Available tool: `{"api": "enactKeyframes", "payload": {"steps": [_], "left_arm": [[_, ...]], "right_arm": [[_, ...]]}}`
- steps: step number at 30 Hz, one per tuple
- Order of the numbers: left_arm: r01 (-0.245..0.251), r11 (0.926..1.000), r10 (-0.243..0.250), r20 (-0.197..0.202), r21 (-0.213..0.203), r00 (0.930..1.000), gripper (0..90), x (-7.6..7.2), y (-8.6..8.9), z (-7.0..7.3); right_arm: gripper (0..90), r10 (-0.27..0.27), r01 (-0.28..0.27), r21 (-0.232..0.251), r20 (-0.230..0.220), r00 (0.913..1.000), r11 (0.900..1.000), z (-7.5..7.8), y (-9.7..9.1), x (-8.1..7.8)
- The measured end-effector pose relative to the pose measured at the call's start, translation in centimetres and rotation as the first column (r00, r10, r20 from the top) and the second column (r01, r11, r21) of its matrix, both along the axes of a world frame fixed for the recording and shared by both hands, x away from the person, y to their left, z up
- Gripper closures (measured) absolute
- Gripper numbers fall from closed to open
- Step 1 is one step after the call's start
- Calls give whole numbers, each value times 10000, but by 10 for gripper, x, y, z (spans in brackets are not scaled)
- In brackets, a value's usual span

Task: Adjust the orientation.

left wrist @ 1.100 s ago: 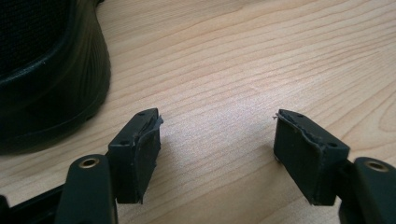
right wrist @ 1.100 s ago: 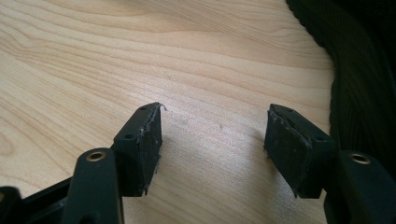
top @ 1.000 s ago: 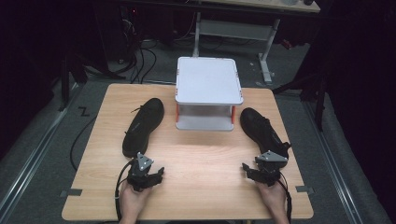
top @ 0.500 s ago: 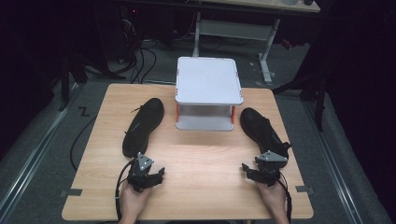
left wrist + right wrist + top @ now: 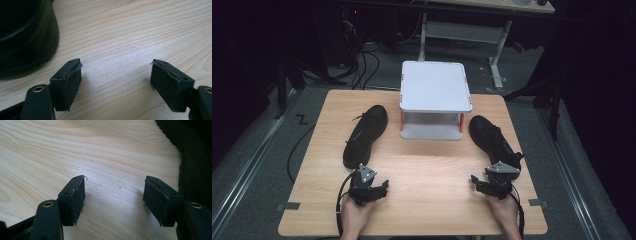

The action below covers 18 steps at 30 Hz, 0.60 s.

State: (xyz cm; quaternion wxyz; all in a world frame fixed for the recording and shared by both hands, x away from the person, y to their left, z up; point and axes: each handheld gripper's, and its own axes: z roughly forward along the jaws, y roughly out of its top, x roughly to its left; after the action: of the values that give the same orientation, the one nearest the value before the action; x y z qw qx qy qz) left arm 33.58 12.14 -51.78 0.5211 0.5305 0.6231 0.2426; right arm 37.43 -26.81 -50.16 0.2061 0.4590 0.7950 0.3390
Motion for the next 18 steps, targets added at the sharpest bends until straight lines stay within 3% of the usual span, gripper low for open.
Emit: {"api": "enactKeyframes", "payload": {"steps": [10, 18], "left_arm": [[-93, 10000, 93, -179, 4, 9998, 281, -2, 1, 2], [-388, 9990, 396, 324, -241, 9987, 282, -15, 10, 17]], "right_arm": [[340, 7, -7, -11, 9, 10000, 10000, 0, 0, 0], [340, -18, 18, -2, -3, 10000, 10000, 0, 0, 0]]}}
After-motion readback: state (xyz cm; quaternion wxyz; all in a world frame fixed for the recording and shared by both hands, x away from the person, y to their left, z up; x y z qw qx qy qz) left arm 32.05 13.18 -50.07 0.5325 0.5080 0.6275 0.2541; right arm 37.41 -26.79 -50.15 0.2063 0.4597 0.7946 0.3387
